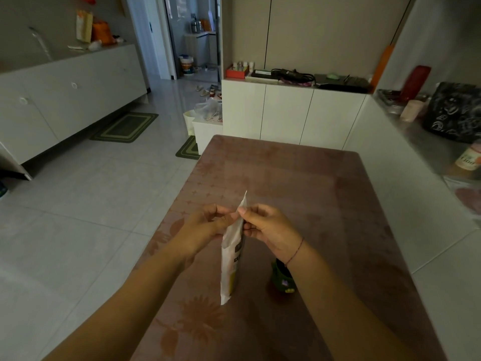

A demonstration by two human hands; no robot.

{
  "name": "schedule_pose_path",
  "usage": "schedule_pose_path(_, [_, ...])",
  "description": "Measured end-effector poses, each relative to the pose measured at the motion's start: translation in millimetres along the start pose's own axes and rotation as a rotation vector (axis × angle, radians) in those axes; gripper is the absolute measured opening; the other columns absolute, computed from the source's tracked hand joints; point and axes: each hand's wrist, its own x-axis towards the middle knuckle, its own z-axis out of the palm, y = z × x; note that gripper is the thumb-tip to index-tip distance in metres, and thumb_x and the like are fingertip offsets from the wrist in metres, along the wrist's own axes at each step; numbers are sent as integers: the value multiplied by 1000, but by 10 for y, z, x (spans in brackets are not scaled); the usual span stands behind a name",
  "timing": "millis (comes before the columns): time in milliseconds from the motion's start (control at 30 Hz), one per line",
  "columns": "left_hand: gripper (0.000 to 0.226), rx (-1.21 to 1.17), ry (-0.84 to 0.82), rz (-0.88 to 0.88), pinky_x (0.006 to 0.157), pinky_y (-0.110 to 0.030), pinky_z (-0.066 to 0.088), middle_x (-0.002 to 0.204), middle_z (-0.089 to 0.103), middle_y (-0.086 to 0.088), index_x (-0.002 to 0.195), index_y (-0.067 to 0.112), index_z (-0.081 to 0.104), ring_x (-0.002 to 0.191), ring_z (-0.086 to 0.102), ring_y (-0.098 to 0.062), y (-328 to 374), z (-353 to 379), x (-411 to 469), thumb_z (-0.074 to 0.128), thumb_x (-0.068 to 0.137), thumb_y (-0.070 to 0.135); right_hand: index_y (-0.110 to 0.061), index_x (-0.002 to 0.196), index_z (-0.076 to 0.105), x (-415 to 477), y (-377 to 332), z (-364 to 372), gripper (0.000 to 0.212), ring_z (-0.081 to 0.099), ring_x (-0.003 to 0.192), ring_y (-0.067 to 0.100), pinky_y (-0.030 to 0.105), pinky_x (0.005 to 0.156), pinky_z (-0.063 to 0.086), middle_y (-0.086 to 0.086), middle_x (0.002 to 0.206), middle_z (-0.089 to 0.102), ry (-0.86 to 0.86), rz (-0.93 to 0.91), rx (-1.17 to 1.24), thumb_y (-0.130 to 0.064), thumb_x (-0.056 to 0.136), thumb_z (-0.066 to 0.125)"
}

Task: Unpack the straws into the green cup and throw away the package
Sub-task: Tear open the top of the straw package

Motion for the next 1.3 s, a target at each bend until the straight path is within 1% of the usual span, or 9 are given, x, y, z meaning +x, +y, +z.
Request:
schedule_pose_path(233, [14, 120, 30, -15, 66, -17, 50, 94, 72, -2, 94, 17, 68, 84, 70, -15, -14, 22, 60, 66, 86, 28, -2, 98, 64, 23, 6, -25, 20, 57, 73, 16, 29, 74, 53, 8, 80, 60, 23, 0, -48, -17, 85, 60])
schedule_pose_path(333, [11, 391, 124, 90, 63, -15, 50, 88, 69, 6, 87, 21, 63, 75, 66, -4, 22, 73, 64, 64, 88, 33, -6, 89, 65, 43, 29, -17, 13, 58, 68, 14, 26, 70, 54, 5, 74, 60, 51, -29, -115, -15, 86, 57])
schedule_pose_path(433, [12, 575, 170, 175, 65, -25, 56, 84, 69, 9, 83, 25, 61, 74, 66, -4, 74, 154, 51, 60, 90, 35, -10, 83, 64, 46, 49, -13, 13, 57, 67, 12, 24, 67, 52, 3, 71, 59, 61, -88, -190, -13, 88, 53])
schedule_pose_path(600, [12, 694, 180, 209, 55, -8, 37, 76, 54, 16, 83, 22, 56, 69, 52, 4, 100, 219, 91, 57, 93, 27, 1, 89, 60, 12, 88, -18, 16, 52, 65, 10, 17, 61, 47, 3, 70, 55, 48, -190, -257, -11, 90, 50])
schedule_pose_path(733, [15, 671, 221, 165, 56, -10, 37, 75, 51, 12, 83, 17, 55, 66, 48, 0, 69, 272, 93, 53, 95, 25, 2, 85, 59, 6, 95, -8, 15, 49, 66, 14, 18, 60, 45, 4, 68, 51, 51, -237, -251, -10, 89, 51])
schedule_pose_path(967, [23, 530, 268, 110, 57, -20, 42, 74, 59, 4, 72, 26, 55, 63, 53, -7, 61, 337, 77, 53, 94, 23, 7, 88, 58, 12, 115, -30, 20, 52, 72, 18, 24, 67, 48, 13, 76, 54, 40, -246, -222, -12, 89, 52])
schedule_pose_path(1167, [17, 470, 301, -9, 65, -26, 51, 89, 66, -3, 91, 14, 62, 79, 64, -17, 84, 149, 148, 48, 97, 22, -14, 73, 60, -47, 78, -184, 16, 55, 65, 9, 14, 60, 47, -2, 67, 59, 97, -188, -295, -14, 87, 52])
schedule_pose_path(1233, [19, 505, 331, 18, 68, -32, 53, 87, 66, -6, 91, 9, 63, 80, 64, -21, 106, 66, 159, 50, 97, 20, -18, 68, 58, -77, 25, -280, 18, 55, 67, 11, 20, 64, 47, -2, 66, 58, 127, -203, -404, -15, 85, 54])
schedule_pose_path(1300, [17, 574, 354, 70, 60, -27, 49, 83, 63, -5, 86, 9, 61, 74, 61, -18, 140, 11, 153, 51, 95, 18, -17, 66, 59, -104, -39, -376, 17, 54, 68, 14, 27, 66, 45, -1, 66, 57, 162, -228, -503, -13, 83, 56])
